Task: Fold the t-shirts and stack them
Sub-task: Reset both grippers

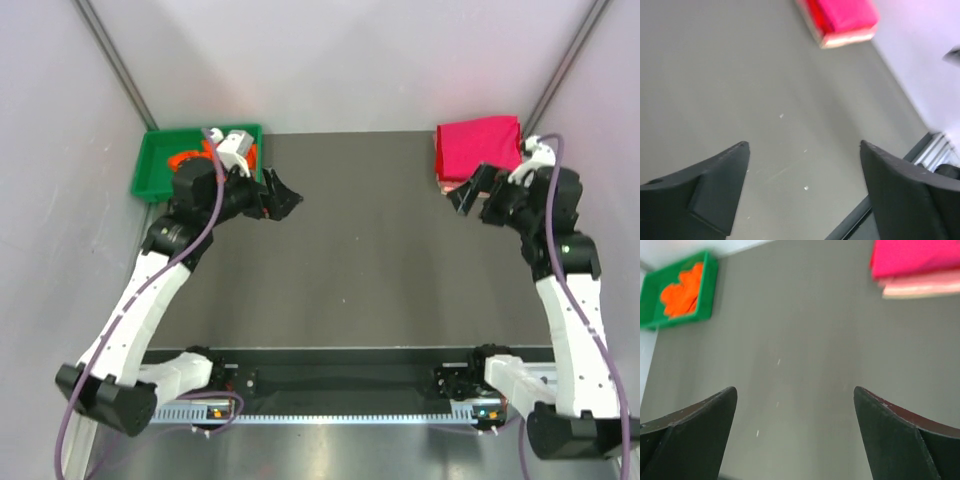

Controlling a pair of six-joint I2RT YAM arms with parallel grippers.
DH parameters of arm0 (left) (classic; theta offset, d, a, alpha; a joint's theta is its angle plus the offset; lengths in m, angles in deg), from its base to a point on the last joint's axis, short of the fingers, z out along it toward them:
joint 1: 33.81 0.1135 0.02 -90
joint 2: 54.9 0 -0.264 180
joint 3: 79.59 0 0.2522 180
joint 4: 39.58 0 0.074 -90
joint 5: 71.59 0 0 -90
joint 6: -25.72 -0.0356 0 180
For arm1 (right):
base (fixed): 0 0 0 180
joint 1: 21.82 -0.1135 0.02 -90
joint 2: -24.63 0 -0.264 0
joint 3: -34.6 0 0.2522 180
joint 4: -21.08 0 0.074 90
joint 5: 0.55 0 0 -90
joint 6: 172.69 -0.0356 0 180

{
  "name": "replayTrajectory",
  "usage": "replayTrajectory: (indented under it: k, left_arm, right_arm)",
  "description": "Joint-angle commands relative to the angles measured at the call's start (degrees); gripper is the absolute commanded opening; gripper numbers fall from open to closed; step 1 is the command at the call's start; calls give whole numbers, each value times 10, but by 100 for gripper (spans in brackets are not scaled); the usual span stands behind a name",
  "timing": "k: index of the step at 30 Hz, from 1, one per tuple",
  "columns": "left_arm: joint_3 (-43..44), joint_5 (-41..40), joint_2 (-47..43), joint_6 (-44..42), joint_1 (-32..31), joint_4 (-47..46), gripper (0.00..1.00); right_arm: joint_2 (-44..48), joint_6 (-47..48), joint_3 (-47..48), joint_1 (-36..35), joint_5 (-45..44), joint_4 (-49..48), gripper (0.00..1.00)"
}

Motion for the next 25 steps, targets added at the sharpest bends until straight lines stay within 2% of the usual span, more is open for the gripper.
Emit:
replayTrajectory:
  k: [1,5,8,17,25]
  left_arm:
    - [-30,7,-54,11,1,-47,99]
    - [-59,3,-118,21,1,-47,99]
    - [-82,-12,-162,34,1,-52,99]
    - [-80,-5,-170,36,1,-32,99]
    - [-91,3,-169,34,1,-38,99]
  right_arm:
    - [71,-33,-68,-12,63,-17,100]
    - [191,-45,-130,-12,39,-36,100]
    - [225,-44,-145,-12,8,-32,100]
    - [219,-46,-119,-12,21,-13,100]
    - [230,-40,-115,-12,-2,-15,100]
